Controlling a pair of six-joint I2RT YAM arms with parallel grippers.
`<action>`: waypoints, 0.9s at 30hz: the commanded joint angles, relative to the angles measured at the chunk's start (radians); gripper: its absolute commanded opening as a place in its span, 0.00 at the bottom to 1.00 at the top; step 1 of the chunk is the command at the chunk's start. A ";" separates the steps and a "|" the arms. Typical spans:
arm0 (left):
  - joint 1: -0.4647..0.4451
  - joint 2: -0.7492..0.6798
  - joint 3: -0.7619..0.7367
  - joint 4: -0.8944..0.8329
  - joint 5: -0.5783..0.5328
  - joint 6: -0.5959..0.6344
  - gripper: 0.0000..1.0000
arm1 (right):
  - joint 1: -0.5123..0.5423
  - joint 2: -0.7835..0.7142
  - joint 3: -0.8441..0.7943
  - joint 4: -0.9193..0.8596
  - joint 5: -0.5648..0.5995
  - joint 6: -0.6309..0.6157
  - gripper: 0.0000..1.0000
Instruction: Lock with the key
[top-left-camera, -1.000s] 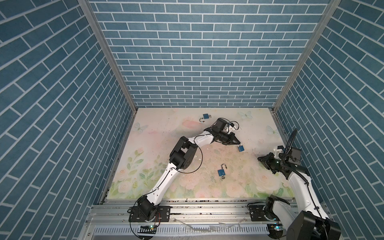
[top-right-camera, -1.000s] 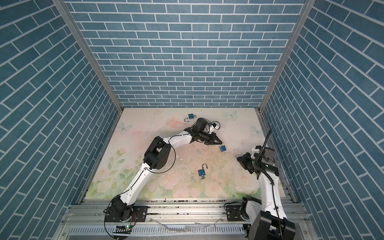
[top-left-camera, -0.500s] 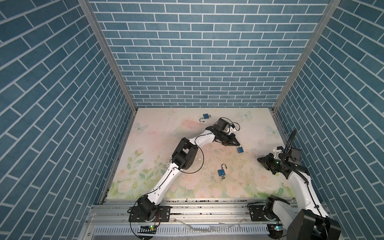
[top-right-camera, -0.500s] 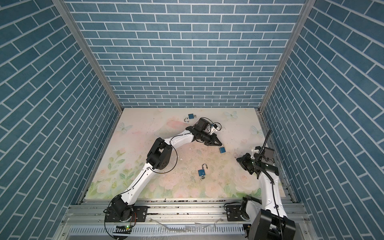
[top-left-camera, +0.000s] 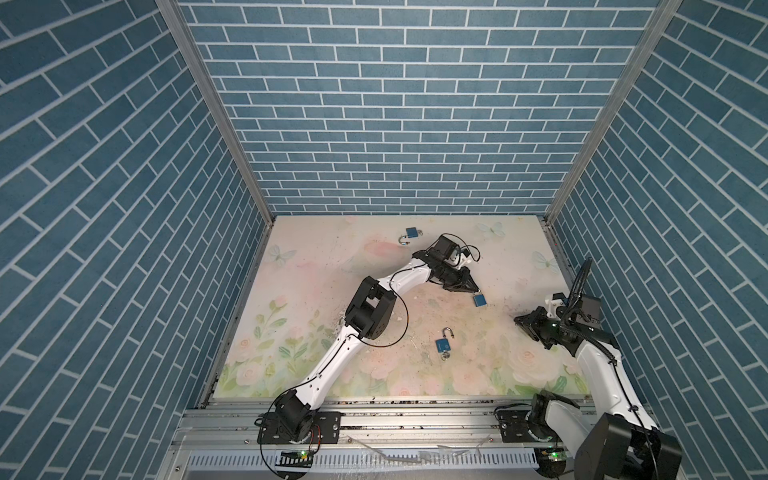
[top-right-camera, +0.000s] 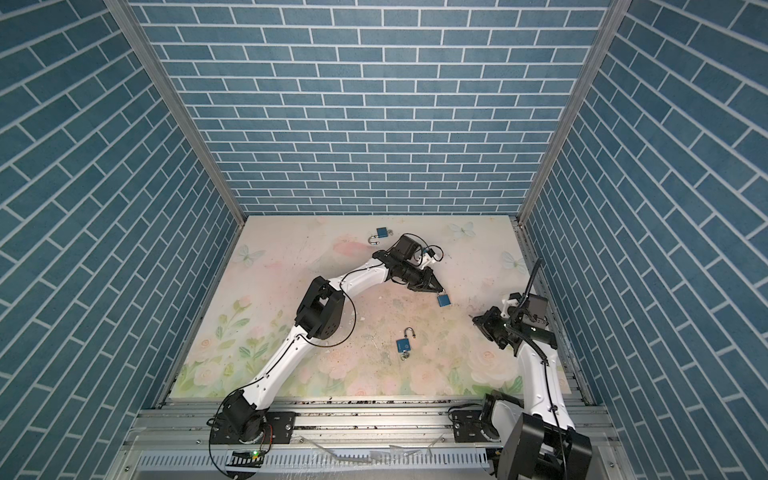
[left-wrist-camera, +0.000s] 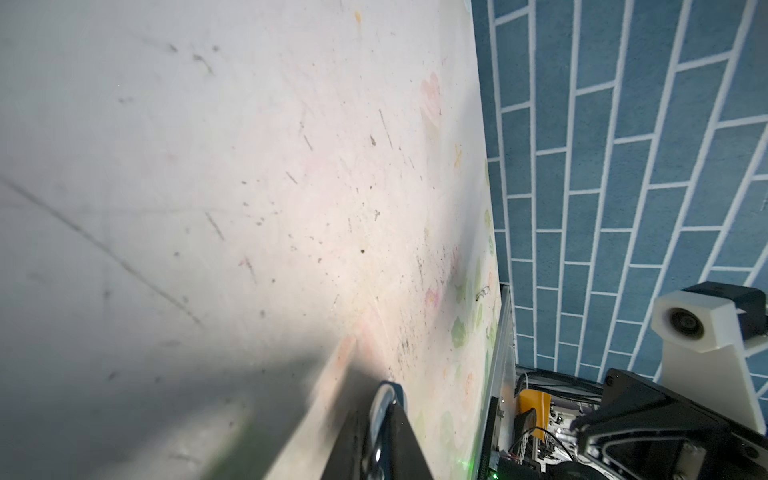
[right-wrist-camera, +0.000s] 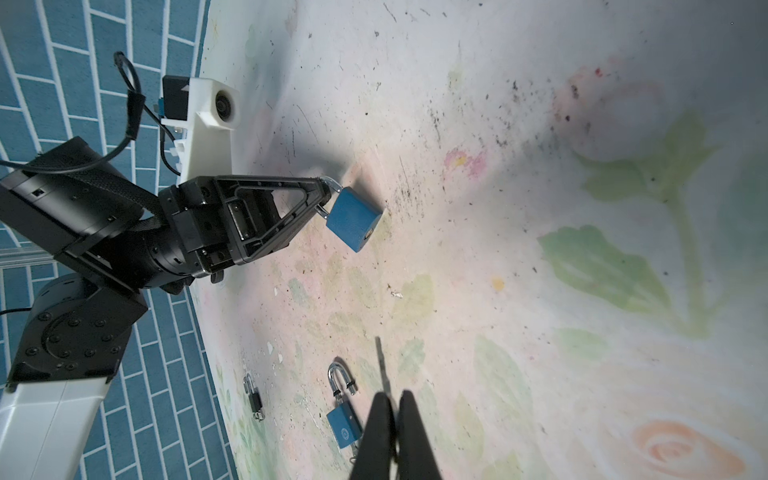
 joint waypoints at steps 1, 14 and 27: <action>-0.001 0.039 0.036 -0.062 -0.026 0.032 0.20 | -0.004 0.009 -0.004 -0.013 0.008 -0.034 0.00; 0.022 0.025 0.044 -0.085 -0.095 0.034 0.39 | -0.003 0.087 -0.003 0.057 0.011 -0.013 0.00; 0.107 -0.159 0.026 -0.103 -0.150 0.073 0.52 | 0.008 0.229 0.085 0.117 0.051 0.034 0.00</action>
